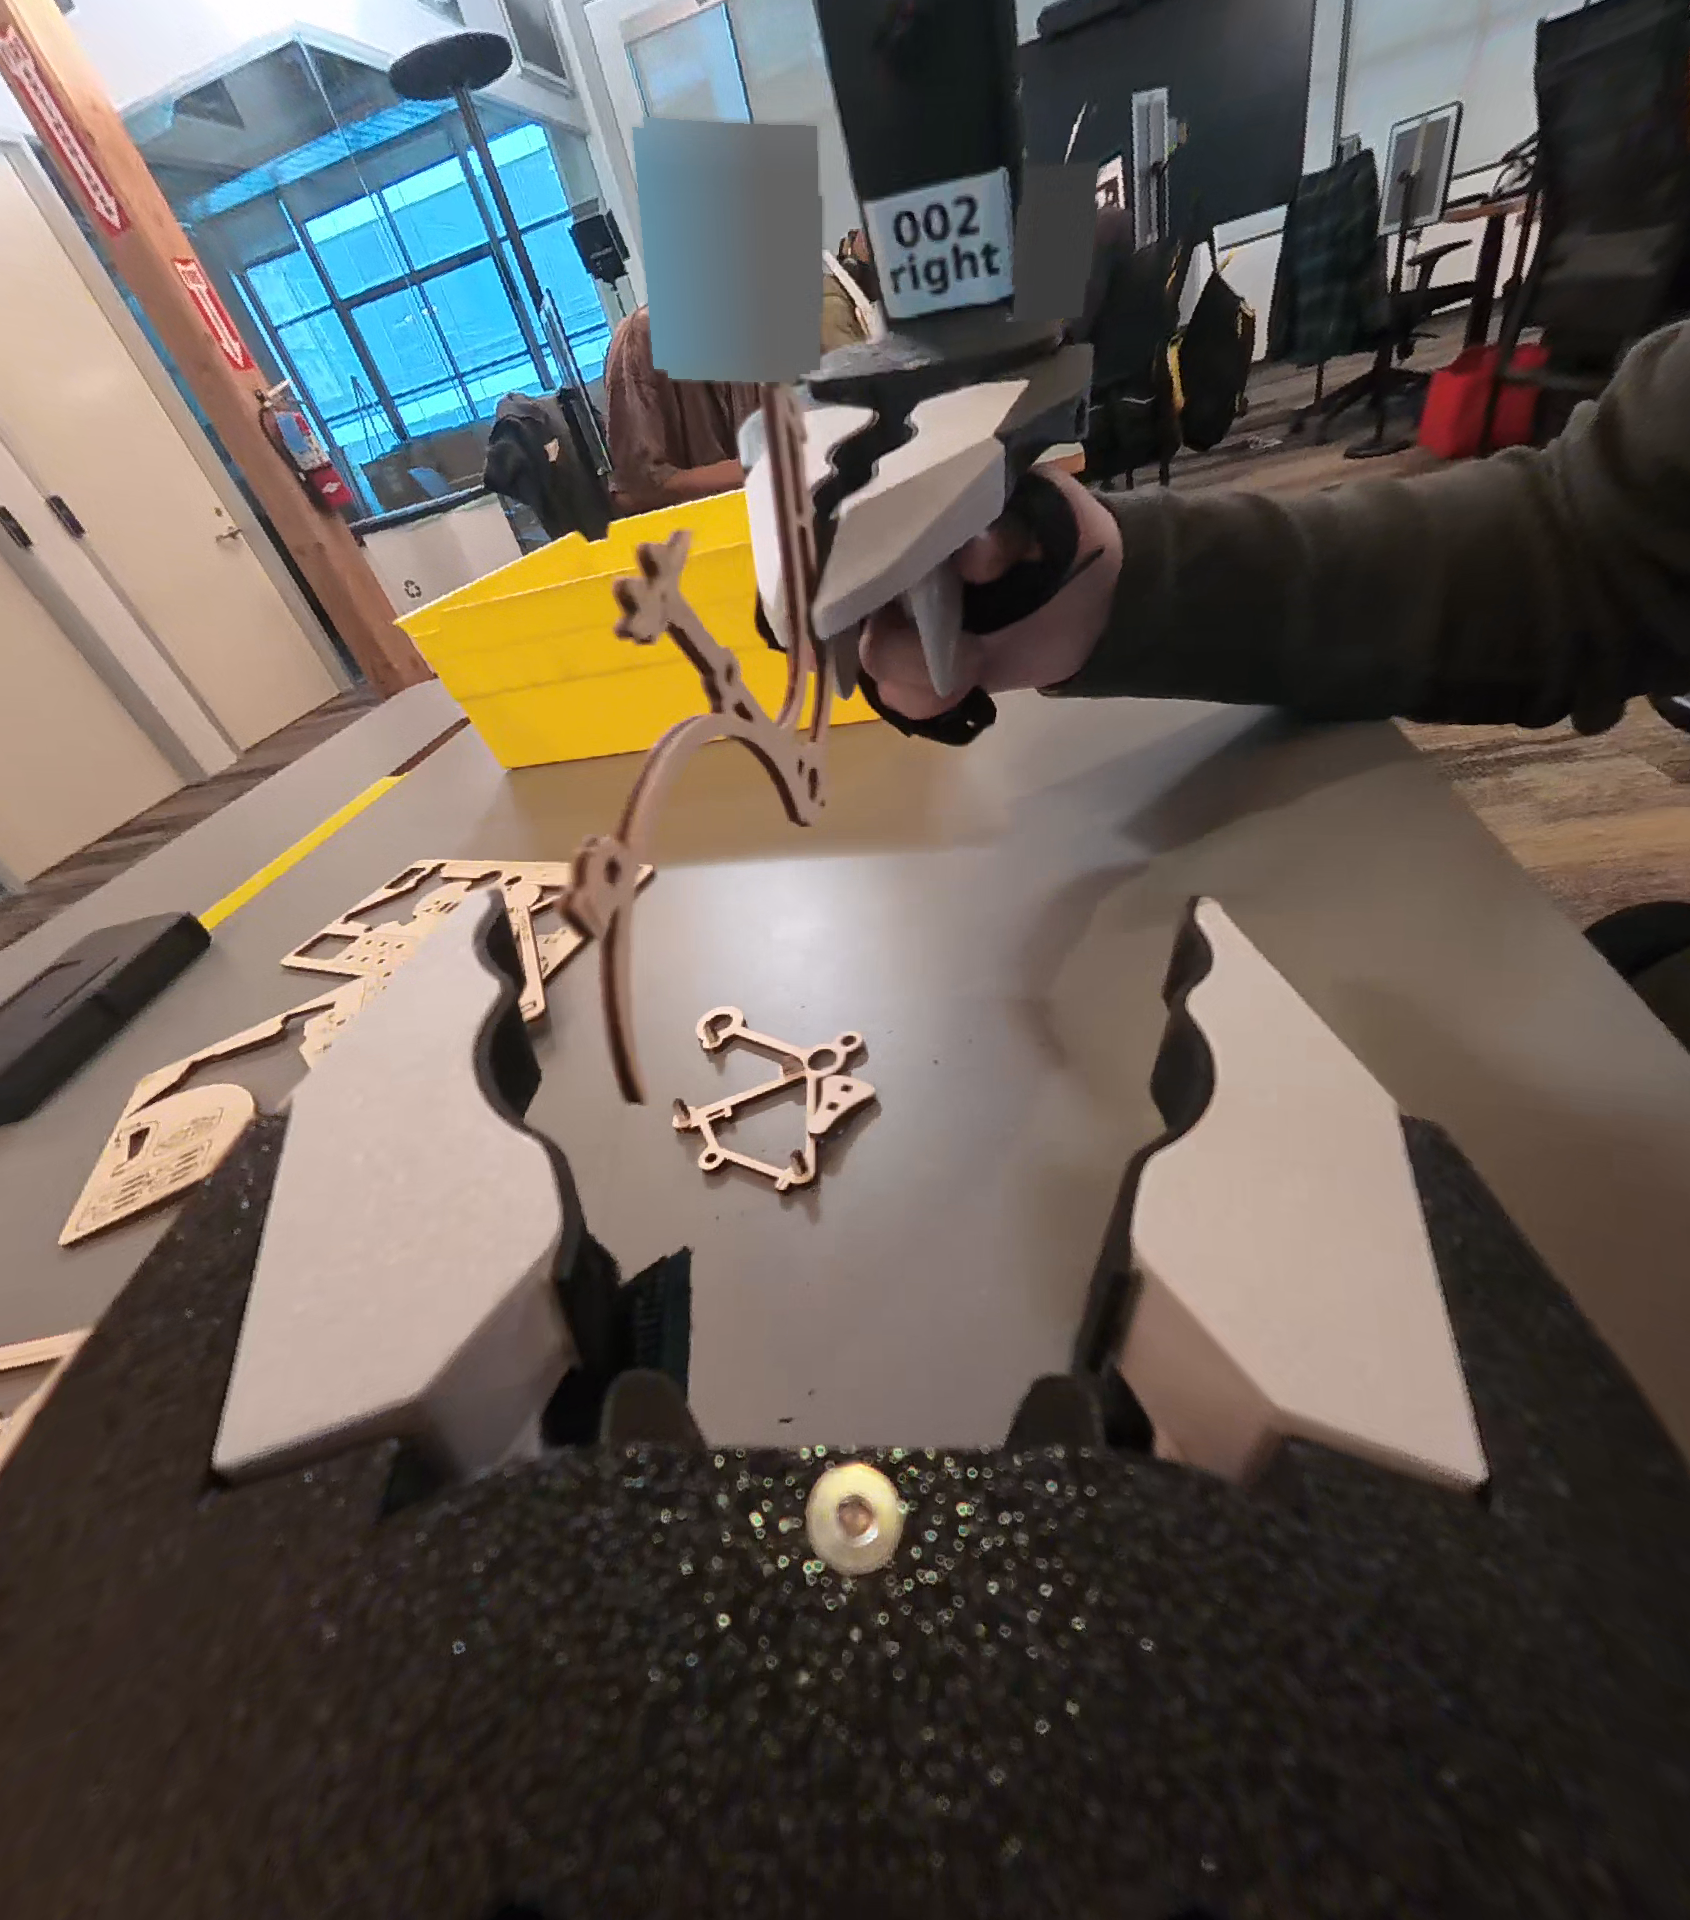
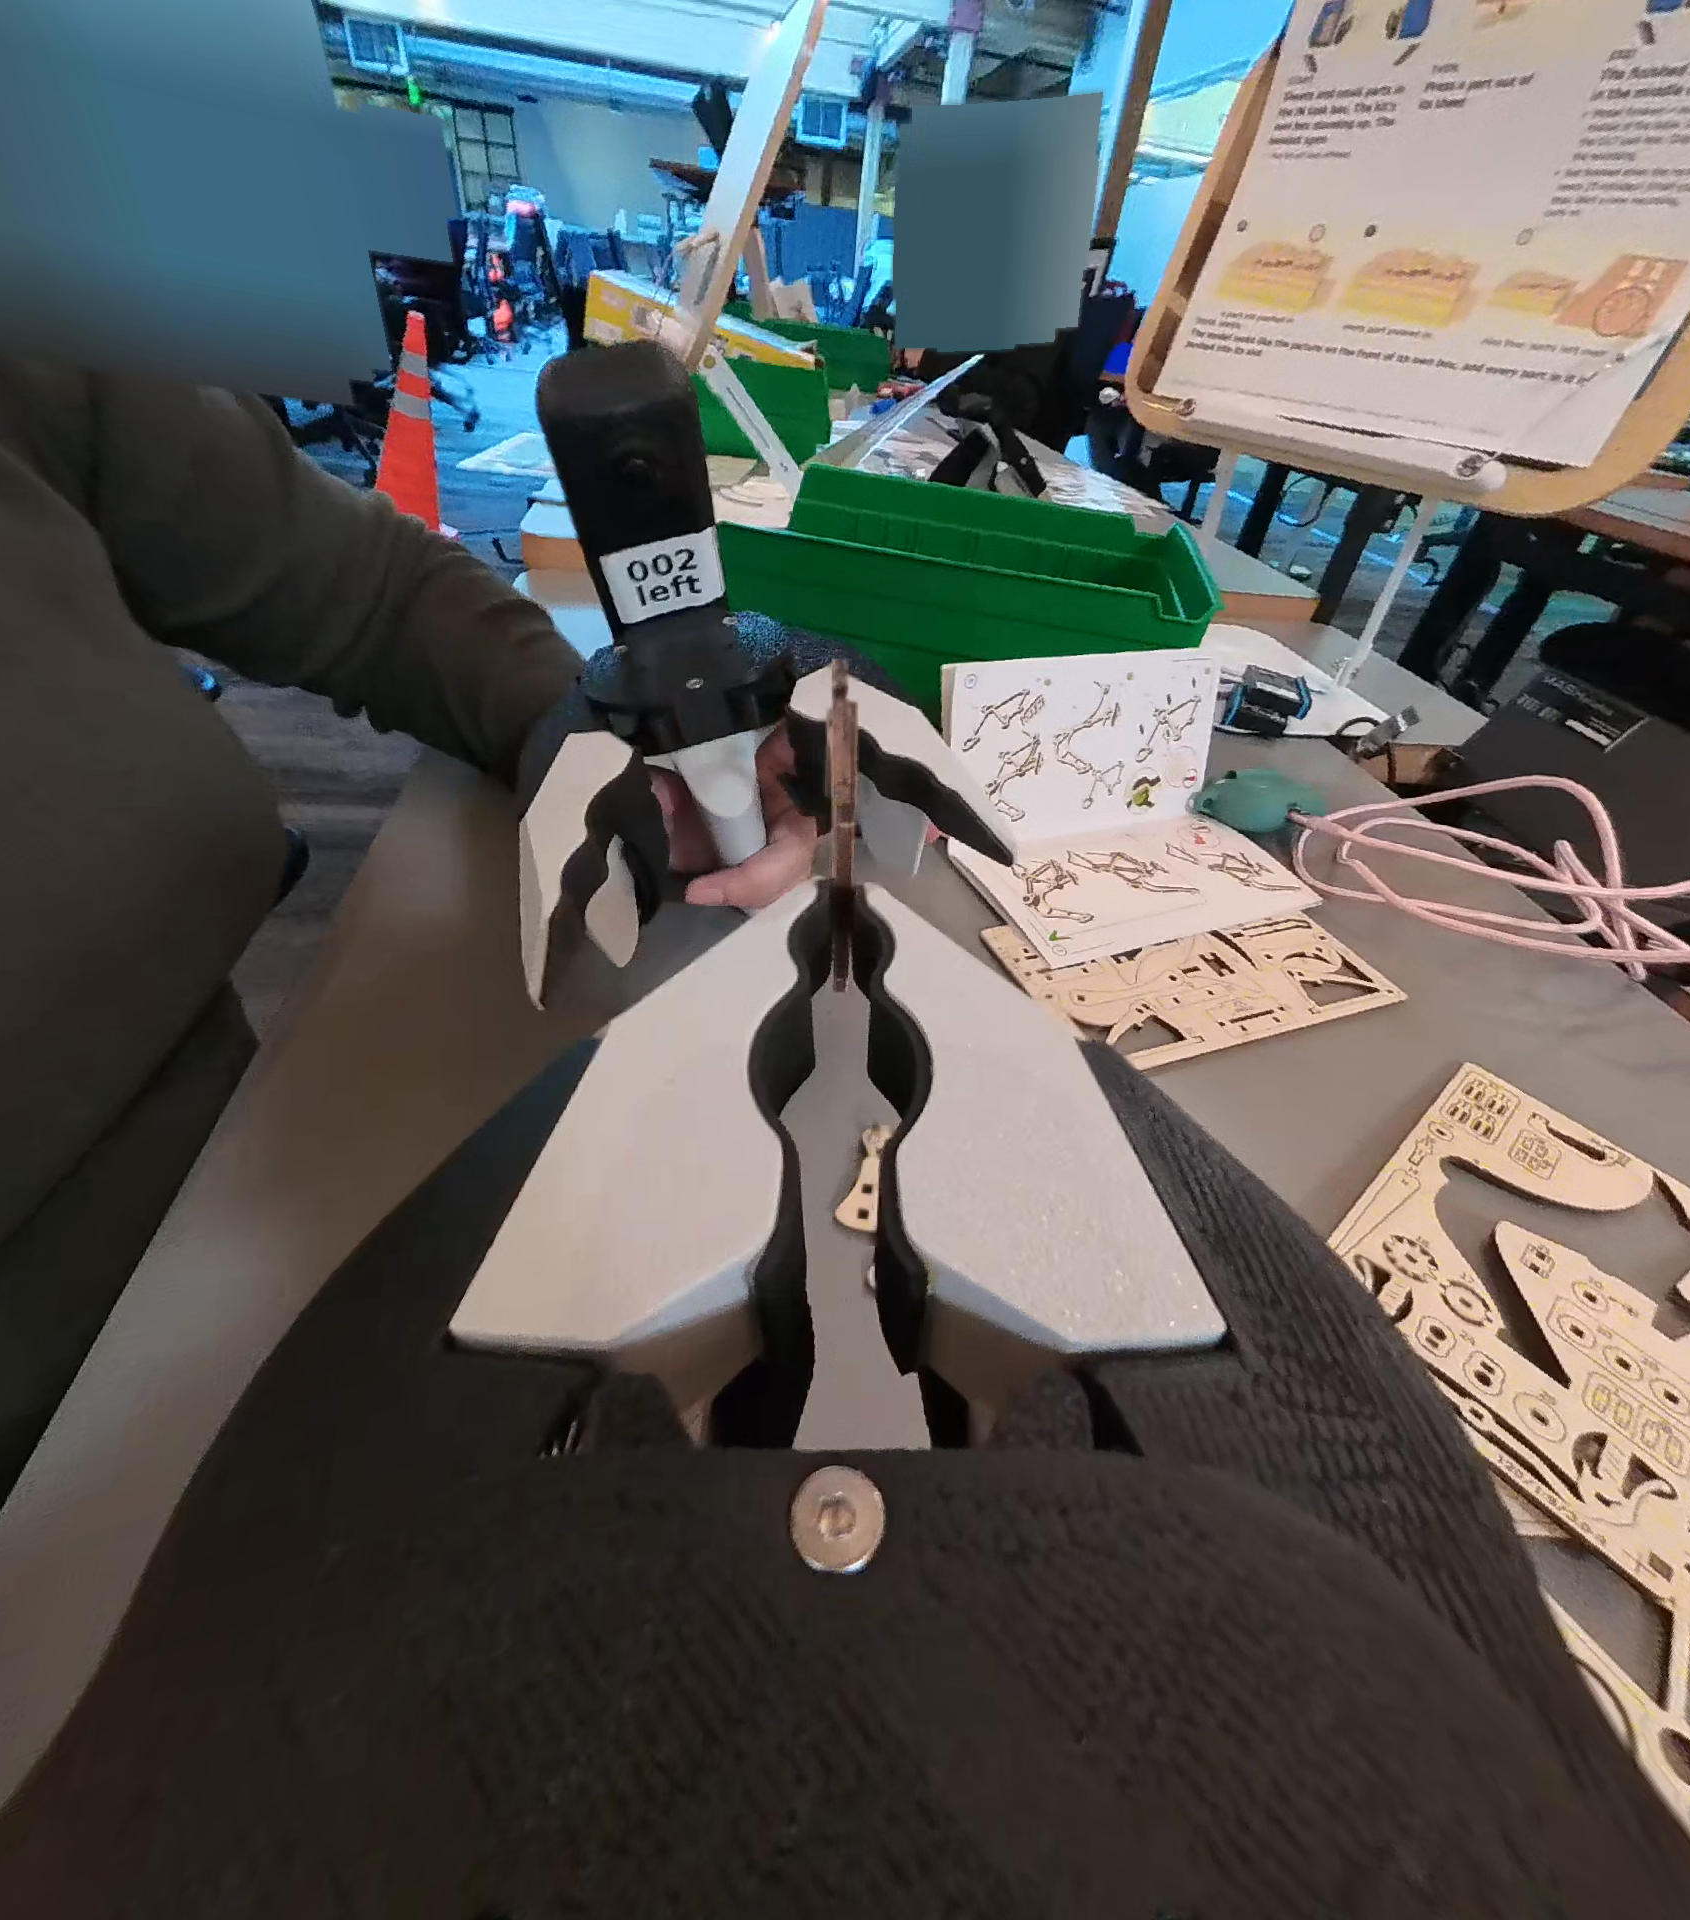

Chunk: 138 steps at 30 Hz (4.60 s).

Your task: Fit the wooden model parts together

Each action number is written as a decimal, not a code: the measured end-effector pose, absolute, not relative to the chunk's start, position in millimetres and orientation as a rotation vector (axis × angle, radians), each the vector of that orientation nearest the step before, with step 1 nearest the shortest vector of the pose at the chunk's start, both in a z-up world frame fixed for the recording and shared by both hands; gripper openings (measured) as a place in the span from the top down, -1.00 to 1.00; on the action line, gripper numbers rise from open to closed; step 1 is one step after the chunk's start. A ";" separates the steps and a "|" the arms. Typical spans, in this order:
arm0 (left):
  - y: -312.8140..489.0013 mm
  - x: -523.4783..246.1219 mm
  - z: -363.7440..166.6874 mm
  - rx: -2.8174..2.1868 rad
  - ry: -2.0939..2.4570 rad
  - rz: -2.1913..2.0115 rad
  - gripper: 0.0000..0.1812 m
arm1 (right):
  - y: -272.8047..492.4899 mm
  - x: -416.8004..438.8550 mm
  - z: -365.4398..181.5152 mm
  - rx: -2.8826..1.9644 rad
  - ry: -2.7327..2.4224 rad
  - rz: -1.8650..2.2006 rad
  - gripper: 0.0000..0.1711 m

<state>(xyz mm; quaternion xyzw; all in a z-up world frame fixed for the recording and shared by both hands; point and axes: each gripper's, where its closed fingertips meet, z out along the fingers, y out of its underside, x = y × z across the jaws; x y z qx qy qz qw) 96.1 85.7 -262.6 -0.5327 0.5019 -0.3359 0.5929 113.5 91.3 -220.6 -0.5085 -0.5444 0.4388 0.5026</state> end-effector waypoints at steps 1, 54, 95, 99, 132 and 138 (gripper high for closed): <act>86.3 96.1 -263.0 -1.250 1.165 -0.781 -0.31 | 92.7 112.7 -218.7 -1.229 -1.290 1.068 1.00; 113.1 69.3 -261.1 -1.527 1.056 -0.778 1.00 | 106.1 102.5 -194.0 -1.195 -1.220 0.801 0.54; 105.1 72.1 -270.5 -1.575 1.123 -0.811 0.25 | 89.6 62.0 -222.3 -1.309 -1.182 0.973 1.00; 98.3 76.7 -271.9 -1.573 1.159 -0.836 0.22 | 94.8 66.2 -216.9 -1.316 -1.125 1.003 1.00; 78.0 77.5 -217.0 -1.471 0.761 -1.797 -0.11 | 100.2 40.4 -193.9 -1.265 -1.108 0.734 0.99; 79.9 71.5 -209.0 -1.428 0.717 -1.859 -0.07 | 102.4 45.7 -192.3 -1.267 -1.087 0.736 0.99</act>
